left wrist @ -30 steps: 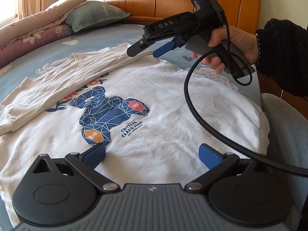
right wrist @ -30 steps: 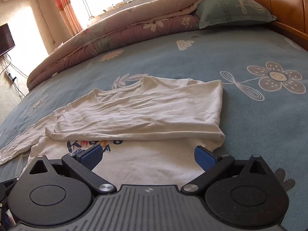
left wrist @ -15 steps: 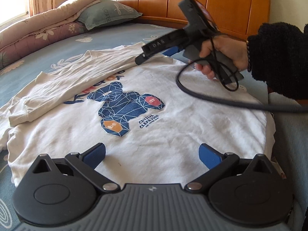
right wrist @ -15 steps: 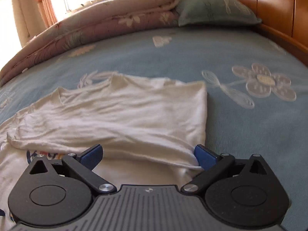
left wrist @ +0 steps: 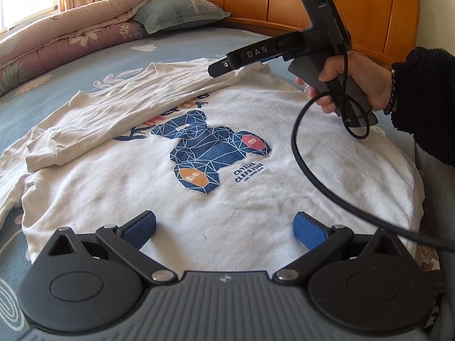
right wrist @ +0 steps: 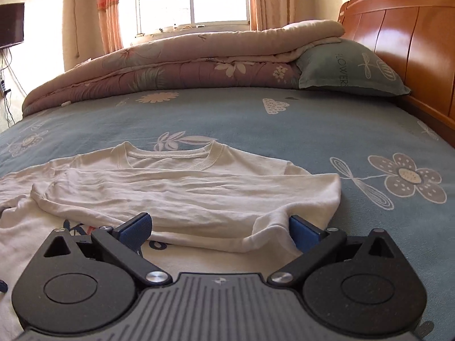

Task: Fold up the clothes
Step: 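Press the folded side edge flat along the body with the right gripper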

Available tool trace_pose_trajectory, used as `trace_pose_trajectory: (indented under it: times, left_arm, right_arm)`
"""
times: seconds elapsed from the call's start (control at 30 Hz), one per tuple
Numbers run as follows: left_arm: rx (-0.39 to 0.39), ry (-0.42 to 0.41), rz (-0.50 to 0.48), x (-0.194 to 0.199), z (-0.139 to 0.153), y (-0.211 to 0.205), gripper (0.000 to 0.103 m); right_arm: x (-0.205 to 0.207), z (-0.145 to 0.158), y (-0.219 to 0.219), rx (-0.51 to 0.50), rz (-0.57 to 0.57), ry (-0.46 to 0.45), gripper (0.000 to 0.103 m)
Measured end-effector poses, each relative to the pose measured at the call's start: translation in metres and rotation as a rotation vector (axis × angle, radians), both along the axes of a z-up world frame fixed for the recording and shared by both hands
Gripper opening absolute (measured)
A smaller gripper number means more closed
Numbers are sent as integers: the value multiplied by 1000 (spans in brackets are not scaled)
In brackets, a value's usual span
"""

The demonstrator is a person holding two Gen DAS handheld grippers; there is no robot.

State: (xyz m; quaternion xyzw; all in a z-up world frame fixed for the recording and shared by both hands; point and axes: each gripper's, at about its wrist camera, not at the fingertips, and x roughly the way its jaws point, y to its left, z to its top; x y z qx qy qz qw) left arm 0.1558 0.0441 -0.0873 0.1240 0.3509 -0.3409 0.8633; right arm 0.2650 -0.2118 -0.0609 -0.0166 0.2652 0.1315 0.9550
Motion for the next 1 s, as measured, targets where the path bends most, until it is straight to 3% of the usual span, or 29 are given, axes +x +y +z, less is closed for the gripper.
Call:
trace_pose_trajectory:
  times: [0.1,0.23,0.33,0.4,0.5,0.7,0.87,1.0]
  left_arm:
    - [-3,0,-2,1,-1,0,102]
    - [-6,1,0,2,-1,0,102]
    - [-9,3,3,3,-1,1,102]
    - [-11,5,8,5,-2,2,102]
    - [-15,7,16,8,-2,3,102]
    - [-10,-4,33,11,-3,-1,102]
    - [-22,-12,41,16,-4,-1,102]
    - [-69,0,69,26,-4,2,102]
  right_arm:
    - [-13,12,8,-55,35,-88,103]
    - [4,10,12,-64,83,-4,103]
    - [24,-16,-16,37,-1,178,103]
    - [15,-19,-39,161,-37,169,103]
    - [-10,-5,-54,216,-83,93,103]
    - [-27,-29,-59,-149,-199,59,103]
    - [-22,-29,-77,-35,-184,51,103]
    - [-3,-19,-91,182,-117,79,103]
